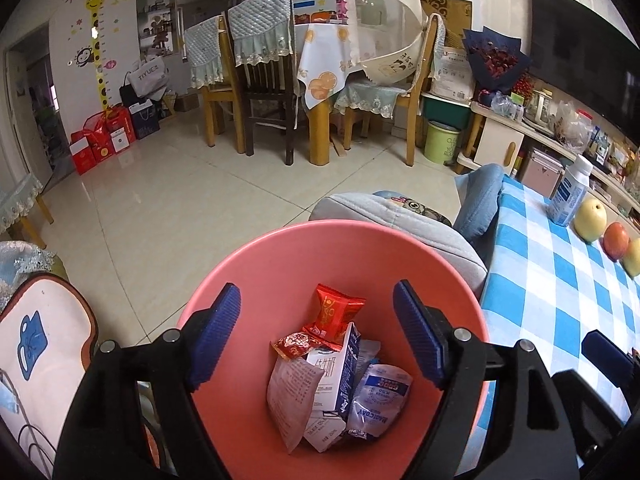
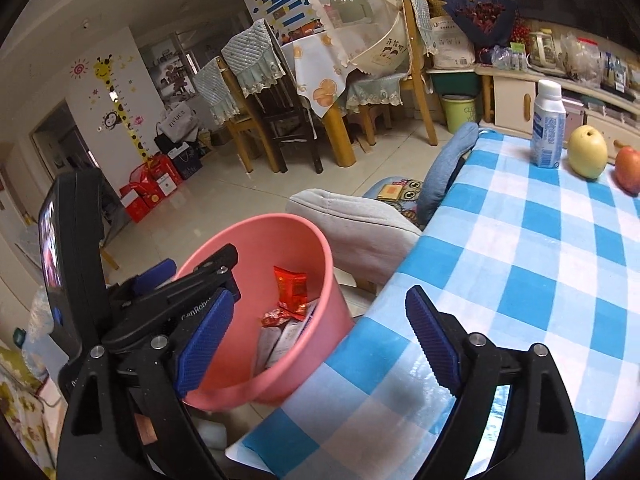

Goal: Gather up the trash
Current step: 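Bring both tools back over the remaining packets on the table, then grasp the red Teh Tarik packet with left tool while right tool approaches the yellow noodle packet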

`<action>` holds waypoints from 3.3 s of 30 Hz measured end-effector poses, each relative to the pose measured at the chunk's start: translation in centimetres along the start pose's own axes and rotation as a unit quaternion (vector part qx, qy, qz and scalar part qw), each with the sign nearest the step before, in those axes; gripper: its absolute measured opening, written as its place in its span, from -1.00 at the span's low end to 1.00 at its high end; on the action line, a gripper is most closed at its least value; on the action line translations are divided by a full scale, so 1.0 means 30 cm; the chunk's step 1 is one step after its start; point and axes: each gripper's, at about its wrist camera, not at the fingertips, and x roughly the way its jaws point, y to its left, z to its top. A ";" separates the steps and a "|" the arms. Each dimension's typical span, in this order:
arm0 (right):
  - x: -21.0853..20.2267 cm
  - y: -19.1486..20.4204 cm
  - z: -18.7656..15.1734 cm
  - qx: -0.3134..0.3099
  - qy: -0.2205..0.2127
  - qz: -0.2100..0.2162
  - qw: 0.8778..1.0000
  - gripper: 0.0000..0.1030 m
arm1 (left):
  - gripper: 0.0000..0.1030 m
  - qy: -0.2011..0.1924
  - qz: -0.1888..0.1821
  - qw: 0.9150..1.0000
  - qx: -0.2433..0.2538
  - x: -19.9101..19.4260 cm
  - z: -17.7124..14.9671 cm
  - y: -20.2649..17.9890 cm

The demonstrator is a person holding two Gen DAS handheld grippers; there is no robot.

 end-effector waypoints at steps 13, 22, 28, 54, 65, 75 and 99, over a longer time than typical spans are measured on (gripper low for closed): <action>-0.048 -0.076 -0.061 0.019 0.009 -0.021 1.000 0.76 | 0.63 -0.007 -0.008 0.999 0.032 -0.019 -0.003 -0.075; -0.109 -0.158 -0.091 0.038 0.008 -0.033 0.999 0.79 | 0.63 -0.014 -0.016 0.998 0.059 -0.038 -0.008 -0.161; -0.160 -0.201 -0.112 0.045 0.002 -0.044 0.998 0.79 | 0.63 -0.018 -0.022 0.997 0.077 -0.048 -0.016 -0.225; -0.396 -0.417 -0.167 0.069 -0.026 -0.111 0.991 0.79 | 0.64 -0.028 -0.095 0.983 0.157 -0.122 -0.097 -0.548; -0.516 -0.527 -0.193 0.082 -0.044 -0.149 0.984 0.79 | 0.64 -0.033 -0.132 0.970 0.202 -0.163 -0.161 -0.700; -0.633 -0.636 -0.221 0.095 -0.062 -0.187 0.976 0.81 | 0.64 -0.033 -0.155 0.955 0.252 -0.202 -0.242 -0.840; -0.919 -1.077 -0.324 0.233 -0.059 -0.229 0.943 0.85 | 0.64 0.012 -0.386 0.843 0.373 -0.437 -0.514 -1.134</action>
